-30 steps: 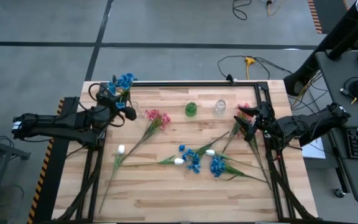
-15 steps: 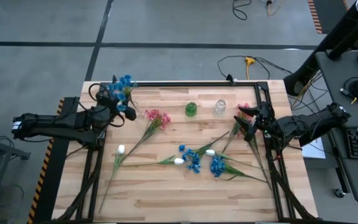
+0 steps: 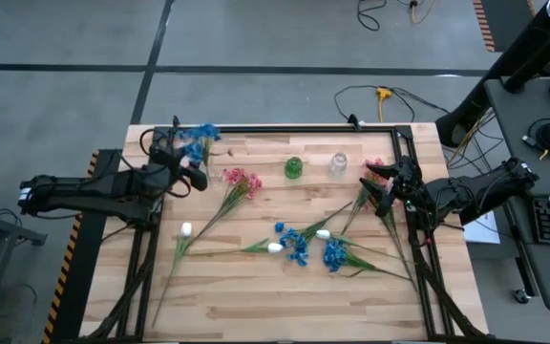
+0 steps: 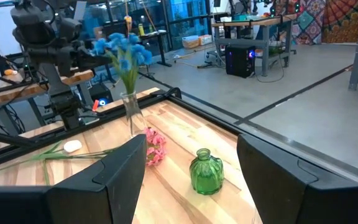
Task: Sort flowers into vase by color
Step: Put the middle left blue flowers into the left transparent vase, then put the top left pink flowers into the green vase
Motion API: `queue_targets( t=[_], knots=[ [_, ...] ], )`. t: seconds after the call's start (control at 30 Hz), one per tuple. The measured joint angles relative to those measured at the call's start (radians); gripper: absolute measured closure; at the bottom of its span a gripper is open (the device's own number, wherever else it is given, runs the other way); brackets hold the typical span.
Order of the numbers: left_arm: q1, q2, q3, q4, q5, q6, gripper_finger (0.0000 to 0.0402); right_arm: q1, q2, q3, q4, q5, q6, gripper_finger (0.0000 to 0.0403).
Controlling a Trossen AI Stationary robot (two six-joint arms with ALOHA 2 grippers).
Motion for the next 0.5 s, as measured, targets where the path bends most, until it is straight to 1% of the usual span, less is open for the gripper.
queue_targets(
  t=[0.17, 0.33, 0.5],
  knots=[
    [0.0, -0.012, 0.014, -0.077, 0.056, -0.045, 0.02, 0.0, 0.0, 0.0, 0.0, 0.0, 0.0, 0.0161],
    [-0.002, -0.008, 0.101, -0.264, 0.124, -0.152, 0.02, 0.0, 0.0, 0.0, 0.0, 0.0, 0.0, 0.0161],
    [-0.023, 0.009, 0.196, -0.457, 0.15, -0.269, 0.02, 0.0, 0.0, 0.0, 0.0, 0.0, 0.0, 0.0161]
  ],
)
